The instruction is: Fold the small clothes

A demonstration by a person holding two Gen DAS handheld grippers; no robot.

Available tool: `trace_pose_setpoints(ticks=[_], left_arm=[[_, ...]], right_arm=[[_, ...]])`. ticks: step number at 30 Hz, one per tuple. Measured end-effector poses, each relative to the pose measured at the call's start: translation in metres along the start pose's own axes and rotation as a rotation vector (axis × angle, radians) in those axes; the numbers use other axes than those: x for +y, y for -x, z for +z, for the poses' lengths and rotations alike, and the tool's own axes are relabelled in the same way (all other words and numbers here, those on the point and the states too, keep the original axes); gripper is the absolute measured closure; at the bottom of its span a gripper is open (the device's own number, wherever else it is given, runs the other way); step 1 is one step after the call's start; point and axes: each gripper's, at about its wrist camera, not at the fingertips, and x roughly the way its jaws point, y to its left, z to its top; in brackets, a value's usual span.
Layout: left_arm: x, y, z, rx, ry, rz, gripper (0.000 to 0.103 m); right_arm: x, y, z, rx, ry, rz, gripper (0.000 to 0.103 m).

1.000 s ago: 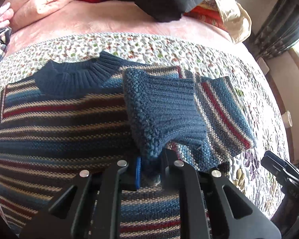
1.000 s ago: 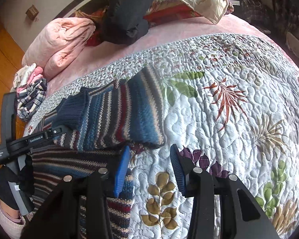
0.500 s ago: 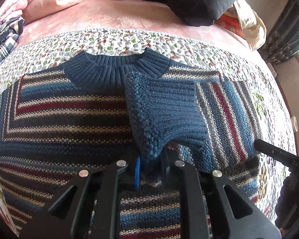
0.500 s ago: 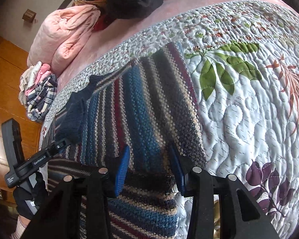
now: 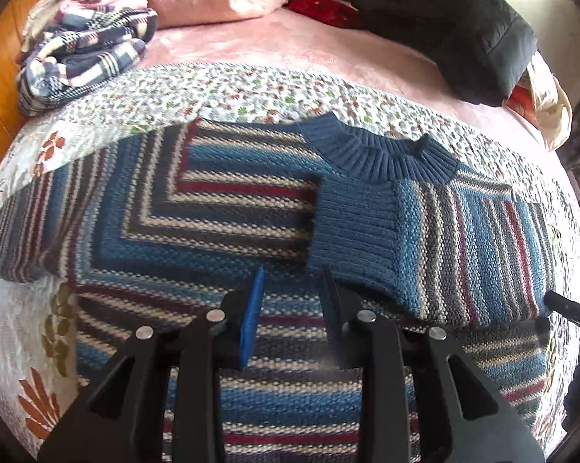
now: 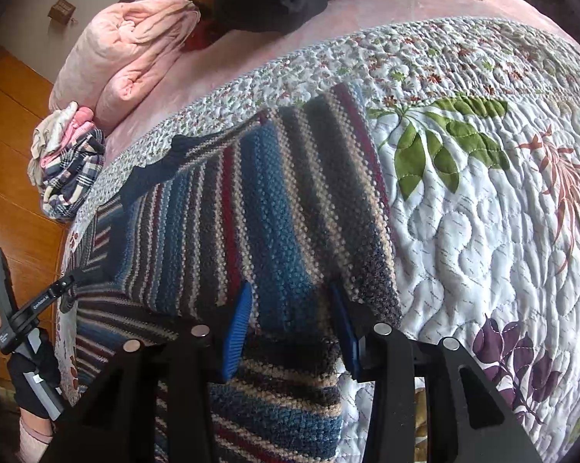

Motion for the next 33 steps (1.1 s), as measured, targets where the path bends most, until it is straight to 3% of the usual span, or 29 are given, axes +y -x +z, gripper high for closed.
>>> trace_pose_setpoints(ticks=[2, 7, 12, 15, 20, 26, 30, 33], left_arm=[[-0.010, 0.008, 0.002, -0.016, -0.030, -0.023, 0.063], [-0.061, -0.001, 0.005, 0.015, -0.104, -0.127, 0.061], [-0.081, -0.041, 0.000, 0.087, -0.148, -0.098, 0.061], [-0.075, -0.065, -0.005, 0.134, -0.143, -0.070, 0.061], [-0.073, -0.067, -0.010, 0.106, -0.157, -0.085, 0.060], [-0.068, -0.068, -0.006, 0.112, -0.146, -0.123, 0.060], [-0.047, -0.040, -0.005, 0.061, -0.120, -0.108, 0.058], [0.003, -0.006, -0.013, 0.004, -0.034, -0.120, 0.043]], right_arm=[[0.015, 0.007, 0.001, -0.015, 0.038, 0.005, 0.059], [0.055, -0.002, -0.001, 0.021, 0.123, 0.013, 0.058], [0.066, -0.030, -0.006, 0.073, 0.162, -0.048, 0.058], [0.056, -0.042, -0.010, 0.085, 0.144, -0.054, 0.059], [0.049, -0.044, -0.012, 0.072, 0.111, -0.032, 0.059], [0.059, -0.045, -0.010, 0.082, 0.138, -0.086, 0.056], [0.077, -0.026, -0.010, 0.046, 0.137, -0.055, 0.051], [0.100, -0.012, -0.017, 0.024, 0.184, -0.033, 0.045]])
